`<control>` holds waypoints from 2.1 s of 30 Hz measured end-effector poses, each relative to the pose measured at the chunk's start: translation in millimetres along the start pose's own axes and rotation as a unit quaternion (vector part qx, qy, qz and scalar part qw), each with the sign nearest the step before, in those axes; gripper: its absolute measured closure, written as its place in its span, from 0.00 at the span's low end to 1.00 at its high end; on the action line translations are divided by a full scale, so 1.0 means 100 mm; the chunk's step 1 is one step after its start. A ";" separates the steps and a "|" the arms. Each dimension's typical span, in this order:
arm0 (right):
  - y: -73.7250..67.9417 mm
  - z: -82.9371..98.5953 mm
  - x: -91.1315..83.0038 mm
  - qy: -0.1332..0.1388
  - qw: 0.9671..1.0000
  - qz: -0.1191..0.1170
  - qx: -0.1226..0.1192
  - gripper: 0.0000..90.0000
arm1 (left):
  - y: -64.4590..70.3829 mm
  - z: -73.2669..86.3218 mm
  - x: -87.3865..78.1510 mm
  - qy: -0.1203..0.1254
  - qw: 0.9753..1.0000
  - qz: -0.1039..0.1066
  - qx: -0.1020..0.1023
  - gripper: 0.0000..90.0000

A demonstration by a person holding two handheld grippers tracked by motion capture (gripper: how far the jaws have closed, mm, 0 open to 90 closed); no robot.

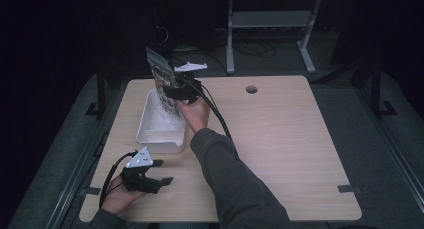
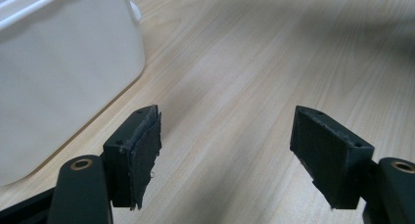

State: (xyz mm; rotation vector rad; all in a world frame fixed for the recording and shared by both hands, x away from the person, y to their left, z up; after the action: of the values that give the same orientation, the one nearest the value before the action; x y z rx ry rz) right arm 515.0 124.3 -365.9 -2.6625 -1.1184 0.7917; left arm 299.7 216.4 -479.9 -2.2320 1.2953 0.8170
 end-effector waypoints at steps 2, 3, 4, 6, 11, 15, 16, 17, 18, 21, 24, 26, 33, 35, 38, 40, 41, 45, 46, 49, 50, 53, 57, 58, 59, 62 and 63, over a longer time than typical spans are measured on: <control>0.00 0.00 0.07 -0.040 0.999 0.010 -0.011 0.51 | 0.00 0.00 0.00 0.000 1.000 0.000 0.000 0.30; 0.01 0.01 0.11 -0.063 0.998 0.012 -0.015 0.49 | 0.00 0.00 0.00 0.000 1.000 0.000 0.001 0.30; 0.02 0.02 0.15 -0.077 0.996 0.025 -0.020 0.50 | 0.01 -0.01 0.00 0.001 1.000 0.000 0.001 0.29; 0.04 0.02 0.18 -0.077 0.996 0.035 -0.030 0.54 | 0.00 0.00 0.00 0.001 1.000 0.000 0.001 0.30; 0.05 0.03 0.23 -0.084 0.996 0.024 -0.015 0.78 | 0.00 0.00 0.00 0.003 1.000 0.001 -0.001 0.30; 0.04 0.04 0.24 -0.068 0.997 0.035 -0.019 0.83 | 0.00 0.00 0.00 0.002 1.000 0.001 0.000 0.30; 0.03 0.04 0.24 -0.064 0.997 0.036 -0.017 0.83 | 0.00 0.00 0.00 0.002 1.000 0.002 0.000 0.30; 0.02 0.05 0.23 -0.061 0.997 0.036 -0.016 0.83 | 0.00 0.00 0.00 0.002 1.000 0.002 0.000 0.30; 0.02 0.05 0.22 -0.057 0.998 0.037 -0.014 0.83 | 0.00 0.00 0.00 0.002 1.000 0.002 0.000 0.30; 0.01 0.04 0.16 -0.036 0.998 0.044 -0.011 0.83 | 0.00 0.00 -0.01 0.004 1.000 0.002 -0.001 0.30; -0.01 0.03 0.10 -0.020 0.999 0.044 -0.009 0.83 | 0.01 0.00 0.00 0.003 1.000 0.003 -0.001 0.30; -0.05 0.02 0.06 -0.013 0.999 0.045 -0.011 0.83 | 0.01 0.00 0.00 0.002 1.000 0.004 0.002 0.30; -0.08 -0.02 -0.03 0.028 0.998 0.052 -0.002 0.84 | 0.01 -0.01 0.01 0.002 1.000 0.004 0.001 0.30; -0.07 0.02 -0.01 0.035 0.998 0.053 0.002 0.84 | 0.02 -0.01 0.01 0.002 1.000 0.005 0.001 0.30; -0.05 0.10 0.04 0.040 0.998 0.049 0.013 0.84 | 0.02 0.00 0.01 0.001 1.000 0.005 0.002 0.30; -0.04 0.16 0.08 0.041 0.998 0.052 0.017 0.84 | 0.01 0.00 0.01 0.001 1.000 0.005 0.003 0.30; -0.04 0.20 0.10 0.041 0.998 0.051 0.017 0.84 | 0.01 -0.01 0.00 0.002 1.000 0.005 0.001 0.30; 0.00 0.34 0.17 0.038 0.997 0.060 0.016 0.84 | 0.01 0.00 0.00 0.002 1.000 0.004 0.001 0.30; 0.00 0.35 0.17 0.040 0.997 0.060 0.019 0.84 | 0.01 0.00 0.00 0.001 1.000 0.004 0.002 0.30; 0.02 0.36 0.16 0.037 0.997 0.061 0.016 0.84 | 0.01 0.00 0.00 -0.001 1.000 0.004 0.004 0.30; 0.03 0.37 0.16 0.037 0.997 0.061 0.014 0.84 | 0.01 -0.01 0.00 0.000 1.000 0.004 0.005 0.30; 0.04 0.38 0.15 0.033 0.997 0.065 0.007 0.84 | 0.01 0.00 0.01 -0.001 1.000 0.004 0.003 0.30; 0.04 0.39 0.14 0.036 0.997 0.067 0.008 0.84 | 0.02 0.00 0.01 -0.002 1.000 0.004 0.004 0.30; 0.04 0.40 0.14 0.036 0.997 0.067 0.008 0.84 | 0.02 0.00 0.02 -0.002 1.000 0.004 0.004 0.30; 0.04 0.40 0.14 0.037 0.997 0.067 0.010 0.84 | 0.02 0.00 0.02 -0.003 1.000 0.004 0.004 0.30; 0.06 0.40 0.13 0.038 0.997 0.065 0.016 0.83 | 0.02 0.00 0.02 -0.005 1.000 0.005 0.006 0.30; 0.07 0.40 0.13 0.038 0.997 0.065 0.015 0.83 | 0.02 0.01 0.03 -0.007 1.000 0.005 0.006 0.30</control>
State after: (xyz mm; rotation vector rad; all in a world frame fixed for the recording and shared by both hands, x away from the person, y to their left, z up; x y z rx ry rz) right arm 505.3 125.7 -407.4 -2.7375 -0.9167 0.7148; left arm 299.0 214.3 -482.4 -2.2076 1.3040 0.8238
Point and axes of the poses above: each handheld gripper's, and its own axes: x roughly forward along the jaws, z roughly out of its underside, y roughly to its right, the point moved 7 cm from there along x, roughly forward along the jaws, and after that the axes turned 9 degrees about x, right-handed, at the moved point
